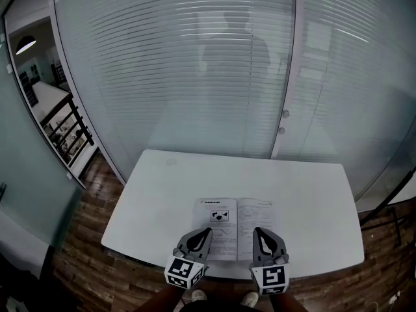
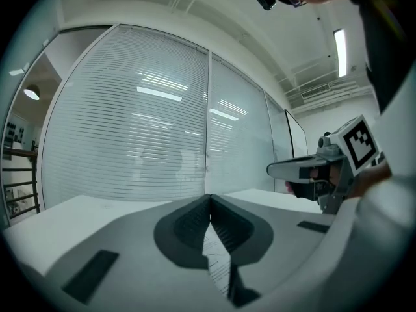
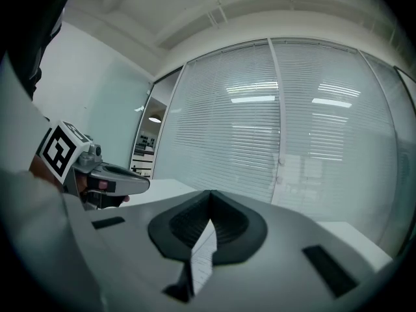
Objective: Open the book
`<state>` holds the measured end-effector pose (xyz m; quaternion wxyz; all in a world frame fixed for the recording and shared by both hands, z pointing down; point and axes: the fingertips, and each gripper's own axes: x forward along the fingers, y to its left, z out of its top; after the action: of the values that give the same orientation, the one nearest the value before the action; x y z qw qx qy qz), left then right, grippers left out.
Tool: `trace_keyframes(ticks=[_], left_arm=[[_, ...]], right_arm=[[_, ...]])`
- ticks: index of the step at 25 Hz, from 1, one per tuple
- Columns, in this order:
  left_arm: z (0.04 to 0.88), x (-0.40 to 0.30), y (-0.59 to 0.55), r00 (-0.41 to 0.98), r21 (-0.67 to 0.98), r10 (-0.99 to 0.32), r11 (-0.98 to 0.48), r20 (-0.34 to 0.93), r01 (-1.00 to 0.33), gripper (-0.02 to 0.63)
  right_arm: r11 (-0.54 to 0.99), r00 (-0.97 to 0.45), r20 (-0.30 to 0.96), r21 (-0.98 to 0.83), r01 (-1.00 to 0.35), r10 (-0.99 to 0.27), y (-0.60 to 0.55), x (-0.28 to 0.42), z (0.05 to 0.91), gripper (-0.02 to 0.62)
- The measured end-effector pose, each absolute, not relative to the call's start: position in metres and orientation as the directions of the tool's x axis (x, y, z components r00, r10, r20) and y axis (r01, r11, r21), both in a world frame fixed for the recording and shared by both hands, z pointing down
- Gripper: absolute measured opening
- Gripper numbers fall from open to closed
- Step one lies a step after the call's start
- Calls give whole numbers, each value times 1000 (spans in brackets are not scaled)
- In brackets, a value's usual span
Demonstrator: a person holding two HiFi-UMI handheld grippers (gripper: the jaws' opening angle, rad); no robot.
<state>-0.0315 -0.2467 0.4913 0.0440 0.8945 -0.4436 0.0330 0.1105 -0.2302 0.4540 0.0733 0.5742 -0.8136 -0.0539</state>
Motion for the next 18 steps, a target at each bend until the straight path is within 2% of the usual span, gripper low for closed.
trace_keyframes(ticks=[18], left_arm=[[488, -20, -257, 596, 14, -799, -597, 78, -802, 11]], right_arm=[[314, -306, 71, 160, -936, -949, -235, 132, 456, 3]])
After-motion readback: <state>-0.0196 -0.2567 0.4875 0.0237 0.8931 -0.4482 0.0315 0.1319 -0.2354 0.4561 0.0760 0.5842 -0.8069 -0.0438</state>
